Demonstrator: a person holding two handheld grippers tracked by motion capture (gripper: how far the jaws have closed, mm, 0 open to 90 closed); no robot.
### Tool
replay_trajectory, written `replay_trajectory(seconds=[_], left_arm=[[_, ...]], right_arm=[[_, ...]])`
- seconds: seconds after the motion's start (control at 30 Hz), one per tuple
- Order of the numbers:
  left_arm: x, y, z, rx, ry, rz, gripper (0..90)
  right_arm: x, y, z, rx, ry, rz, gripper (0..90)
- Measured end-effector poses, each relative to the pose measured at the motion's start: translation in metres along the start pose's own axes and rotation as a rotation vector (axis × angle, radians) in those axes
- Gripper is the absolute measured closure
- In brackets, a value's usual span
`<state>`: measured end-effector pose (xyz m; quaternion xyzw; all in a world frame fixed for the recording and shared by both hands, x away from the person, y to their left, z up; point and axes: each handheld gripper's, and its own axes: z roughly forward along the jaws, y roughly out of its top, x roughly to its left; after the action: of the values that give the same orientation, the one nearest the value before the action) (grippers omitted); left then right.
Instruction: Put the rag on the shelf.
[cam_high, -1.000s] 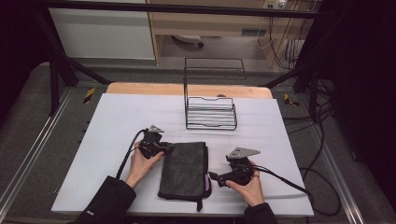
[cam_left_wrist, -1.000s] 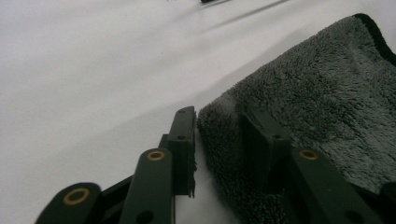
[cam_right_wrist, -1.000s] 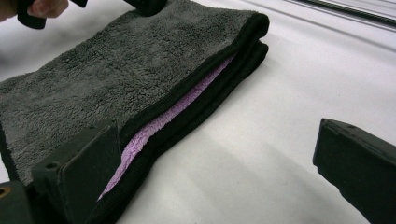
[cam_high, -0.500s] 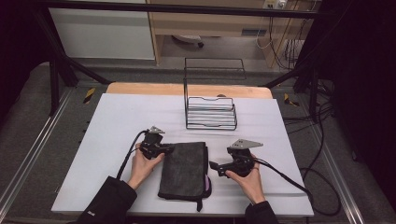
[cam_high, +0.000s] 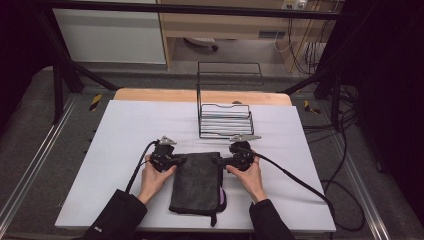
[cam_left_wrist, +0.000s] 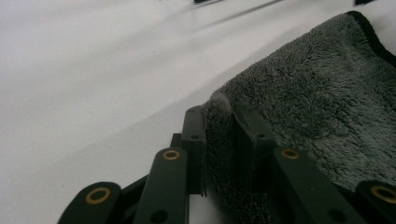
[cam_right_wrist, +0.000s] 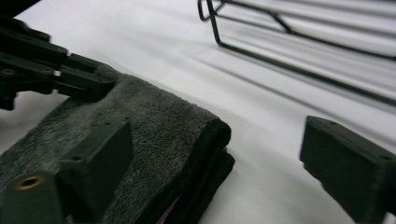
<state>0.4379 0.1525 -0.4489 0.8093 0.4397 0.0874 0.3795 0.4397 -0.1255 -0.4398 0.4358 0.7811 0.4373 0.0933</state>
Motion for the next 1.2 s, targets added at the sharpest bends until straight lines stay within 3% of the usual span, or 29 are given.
replay_trajectory(seconds=[0.03,0.17,0.3,0.43,0.57,0.77,0.93,1.2], left_arm=[[0.0001,0.0,0.0001,0.0,0.001,0.0,74.4],[0.0,-0.0001,0.0,-0.001,0.0,0.003,74.4],[-0.0006,-0.0005,-0.0002,-0.003,0.004,0.011,74.3],[-0.0008,-0.0006,-0.0002,-0.005,0.005,0.016,74.3],[-0.0009,-0.0006,-0.0002,-0.005,0.005,0.015,74.3],[-0.0005,-0.0008,-0.0002,-0.006,0.002,0.015,74.4],[0.0004,-0.0009,-0.0008,-0.008,-0.008,0.004,76.3],[0.004,-0.0002,-0.0052,-0.011,-0.035,-0.025,80.0]], right_arm=[[-0.001,-0.0011,0.0029,0.015,-0.001,0.019,17.6],[-0.0027,-0.0067,0.0095,0.057,-0.033,-0.002,30.1],[-0.0038,-0.0071,0.0104,0.075,-0.019,0.019,37.5],[-0.0018,-0.0086,0.0095,0.088,-0.013,0.009,45.0],[0.0006,-0.0097,0.0094,0.093,0.02,0.021,58.1],[0.0022,-0.0106,0.0088,0.103,0.035,0.05,64.8],[0.0015,-0.0094,0.007,0.104,0.061,0.078,76.2],[0.0031,-0.0075,0.0019,0.095,0.074,0.089,79.4]])
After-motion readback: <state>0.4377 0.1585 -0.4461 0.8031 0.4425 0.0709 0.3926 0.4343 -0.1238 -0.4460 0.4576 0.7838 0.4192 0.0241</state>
